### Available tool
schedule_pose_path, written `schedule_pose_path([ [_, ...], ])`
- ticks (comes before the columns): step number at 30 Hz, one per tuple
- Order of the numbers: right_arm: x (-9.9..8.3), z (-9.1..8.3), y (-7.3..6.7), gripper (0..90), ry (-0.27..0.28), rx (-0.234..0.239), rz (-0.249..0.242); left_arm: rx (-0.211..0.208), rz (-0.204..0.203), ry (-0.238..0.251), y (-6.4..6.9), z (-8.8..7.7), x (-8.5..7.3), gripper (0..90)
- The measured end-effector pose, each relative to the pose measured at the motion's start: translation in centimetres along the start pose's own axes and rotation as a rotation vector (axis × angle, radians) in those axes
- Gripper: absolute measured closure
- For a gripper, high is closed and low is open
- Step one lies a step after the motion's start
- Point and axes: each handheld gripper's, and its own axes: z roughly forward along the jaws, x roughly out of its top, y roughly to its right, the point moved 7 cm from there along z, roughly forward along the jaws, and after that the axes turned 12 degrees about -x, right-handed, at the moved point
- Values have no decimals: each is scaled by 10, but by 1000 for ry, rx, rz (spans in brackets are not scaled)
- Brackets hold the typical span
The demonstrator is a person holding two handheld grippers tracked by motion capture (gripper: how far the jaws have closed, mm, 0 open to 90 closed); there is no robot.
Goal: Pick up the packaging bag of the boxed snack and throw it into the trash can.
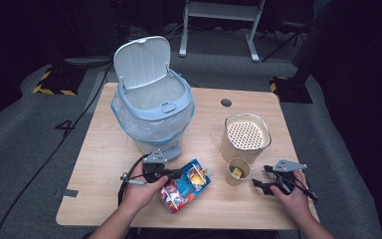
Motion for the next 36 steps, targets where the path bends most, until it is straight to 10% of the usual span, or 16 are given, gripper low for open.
schedule_pose_path([
  [25, 0, 0, 0, 208, 0, 0, 0, 74, 201, 202, 25, -65, 83, 897],
  [36, 0, 0, 0, 208, 0, 0, 0, 63, 229, 235, 32, -87, 110, 897],
])
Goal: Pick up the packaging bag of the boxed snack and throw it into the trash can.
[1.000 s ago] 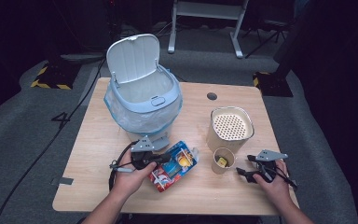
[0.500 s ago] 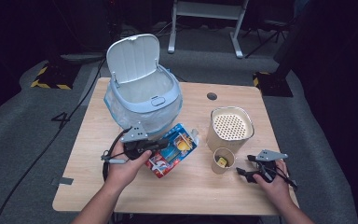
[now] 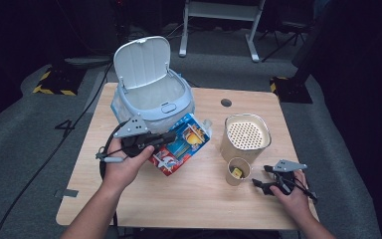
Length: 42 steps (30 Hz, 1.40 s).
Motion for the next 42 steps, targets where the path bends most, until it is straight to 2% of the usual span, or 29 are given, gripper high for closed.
schedule_pose_path([
  [5, 0, 0, 0, 208, 0, 0, 0, 1, 4, 10, -4, -2, 9, 897],
  [9, 0, 0, 0, 208, 0, 0, 0, 10, 29, 24, -5, -5, 19, 897],
  [10, 0, 0, 0, 208, 0, 0, 0, 16, 38, 34, -4, -7, 27, 897],
  [13, 0, 0, 0, 208, 0, 0, 0, 24, 51, 38, -4, -9, 34, 896],
  [21, 0, 0, 0, 208, 0, 0, 0, 60, 90, 65, -4, -20, 70, 897],
  [23, 0, 0, 0, 208, 0, 0, 0, 64, 92, 70, -5, -20, 74, 897],
  [30, 0, 0, 0, 208, 0, 0, 0, 93, 110, 112, -14, -28, 100, 896],
  [35, 0, 0, 0, 208, 0, 0, 0, 115, 114, 137, -21, -33, 111, 896],
  [39, 0, 0, 0, 208, 0, -1, 0, 133, 115, 168, -29, -40, 121, 897],
  [41, 0, 0, 0, 208, 0, -1, 0, 143, 115, 212, -34, -46, 128, 896],
  [42, 0, 0, 0, 208, 0, -1, 0, 143, 115, 212, -34, -46, 128, 897],
])
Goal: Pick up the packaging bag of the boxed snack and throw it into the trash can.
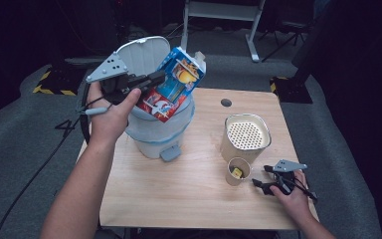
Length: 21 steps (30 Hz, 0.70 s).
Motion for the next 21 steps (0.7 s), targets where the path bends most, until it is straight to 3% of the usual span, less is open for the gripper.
schedule_pose_path([
  [1, 0, 0, 0, 208, 0, 0, 0, 13, -4, 29, -5, -2, 4, 896],
  [9, 0, 0, 0, 208, 0, 0, 0, 54, 2, 88, -25, -2, 14, 896],
  [12, 0, 0, 0, 208, 0, 0, 1, 90, 12, 105, -35, 0, 16, 896],
  [21, 0, 0, 0, 208, 0, 0, 0, 152, 39, 76, -53, 12, 14, 896],
])
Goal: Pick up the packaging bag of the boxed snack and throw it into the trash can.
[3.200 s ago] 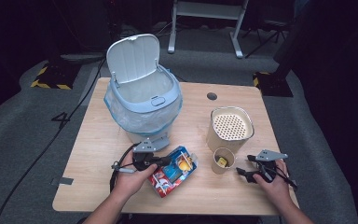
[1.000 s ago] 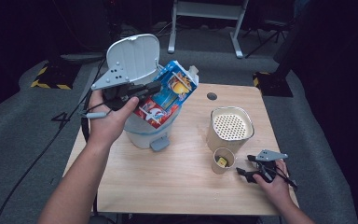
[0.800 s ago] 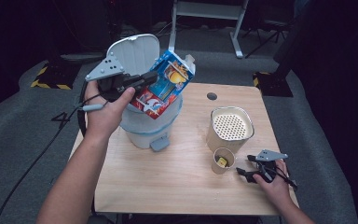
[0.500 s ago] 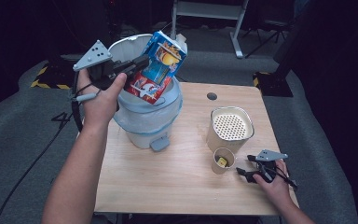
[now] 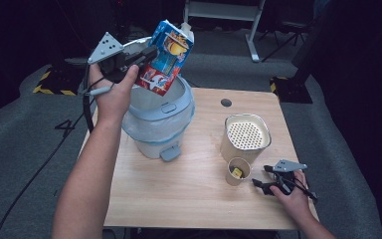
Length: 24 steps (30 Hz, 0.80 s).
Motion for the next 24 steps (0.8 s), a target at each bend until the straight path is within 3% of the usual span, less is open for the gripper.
schedule_pose_path([
  [7, 0, 0, 0, 208, 0, 0, 0, 14, -6, -27, -12, 14, -9, 895],
  [24, 0, 0, 0, 208, 0, 0, 0, 38, -25, -91, -21, 24, -24, 894],
])
